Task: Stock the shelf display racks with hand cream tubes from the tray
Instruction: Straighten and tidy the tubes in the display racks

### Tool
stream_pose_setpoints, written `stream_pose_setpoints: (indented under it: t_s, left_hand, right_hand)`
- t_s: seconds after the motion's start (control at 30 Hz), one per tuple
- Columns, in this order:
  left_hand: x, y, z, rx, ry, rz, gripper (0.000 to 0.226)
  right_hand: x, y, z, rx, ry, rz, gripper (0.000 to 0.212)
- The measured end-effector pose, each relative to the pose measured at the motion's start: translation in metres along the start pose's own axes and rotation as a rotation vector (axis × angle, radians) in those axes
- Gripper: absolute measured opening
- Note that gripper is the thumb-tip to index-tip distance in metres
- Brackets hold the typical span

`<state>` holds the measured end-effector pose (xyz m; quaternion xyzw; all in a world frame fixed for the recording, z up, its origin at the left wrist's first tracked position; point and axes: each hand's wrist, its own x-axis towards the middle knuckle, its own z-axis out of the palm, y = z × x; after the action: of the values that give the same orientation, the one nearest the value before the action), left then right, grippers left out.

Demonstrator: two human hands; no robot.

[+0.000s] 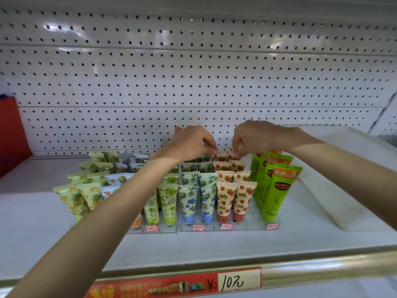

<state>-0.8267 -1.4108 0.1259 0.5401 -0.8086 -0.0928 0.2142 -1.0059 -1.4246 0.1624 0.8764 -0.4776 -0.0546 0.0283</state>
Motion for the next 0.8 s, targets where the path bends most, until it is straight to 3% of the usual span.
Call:
stream_pose_setpoints:
  t_s: [0.8]
  left_hand:
    - [0.002,-0.004,0.013,-0.029,0.063,0.001,0.017]
  right_hand:
    - [-0.001,0.006,0.004,-0.003,0.055,-0.032,0.011]
